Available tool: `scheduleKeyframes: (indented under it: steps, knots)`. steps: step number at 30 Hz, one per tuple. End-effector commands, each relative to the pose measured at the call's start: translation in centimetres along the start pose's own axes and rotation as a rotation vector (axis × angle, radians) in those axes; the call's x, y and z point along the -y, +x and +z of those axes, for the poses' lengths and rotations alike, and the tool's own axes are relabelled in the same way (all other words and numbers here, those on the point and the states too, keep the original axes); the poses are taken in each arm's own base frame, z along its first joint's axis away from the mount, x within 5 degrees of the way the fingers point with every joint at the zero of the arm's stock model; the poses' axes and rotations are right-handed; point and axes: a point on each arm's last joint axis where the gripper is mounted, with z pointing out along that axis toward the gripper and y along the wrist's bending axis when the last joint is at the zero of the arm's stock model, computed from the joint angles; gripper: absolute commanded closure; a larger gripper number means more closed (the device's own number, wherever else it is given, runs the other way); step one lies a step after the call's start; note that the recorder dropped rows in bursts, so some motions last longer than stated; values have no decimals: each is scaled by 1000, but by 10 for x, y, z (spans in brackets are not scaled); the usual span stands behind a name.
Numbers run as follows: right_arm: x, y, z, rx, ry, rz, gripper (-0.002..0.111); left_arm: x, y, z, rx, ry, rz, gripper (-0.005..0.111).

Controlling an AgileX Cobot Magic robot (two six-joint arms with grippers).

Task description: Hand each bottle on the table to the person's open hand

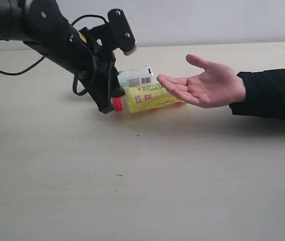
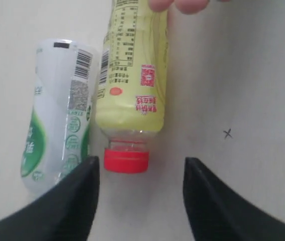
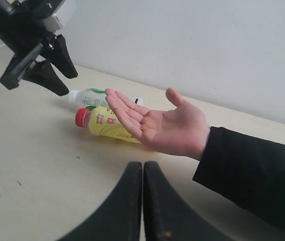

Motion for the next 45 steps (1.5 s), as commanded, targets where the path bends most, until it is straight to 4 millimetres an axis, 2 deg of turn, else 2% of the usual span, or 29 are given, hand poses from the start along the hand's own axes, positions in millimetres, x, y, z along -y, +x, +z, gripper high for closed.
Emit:
scheduleKeyframes:
  steps: [1,8,24,45]
  knots:
    - [0,0,0,11,-3,-5,107,4,-6,23,-6,-3,58,50]
    - [0,0,0,11,-3,-5,107,13,-8,53,6,-30,154,44]
    - [0,0,0,11,-3,-5,107,5,-14,94,3,-22,129,44]
    - [0,0,0,11,-3,-5,107,11,-2,122,-36,11,126,44]
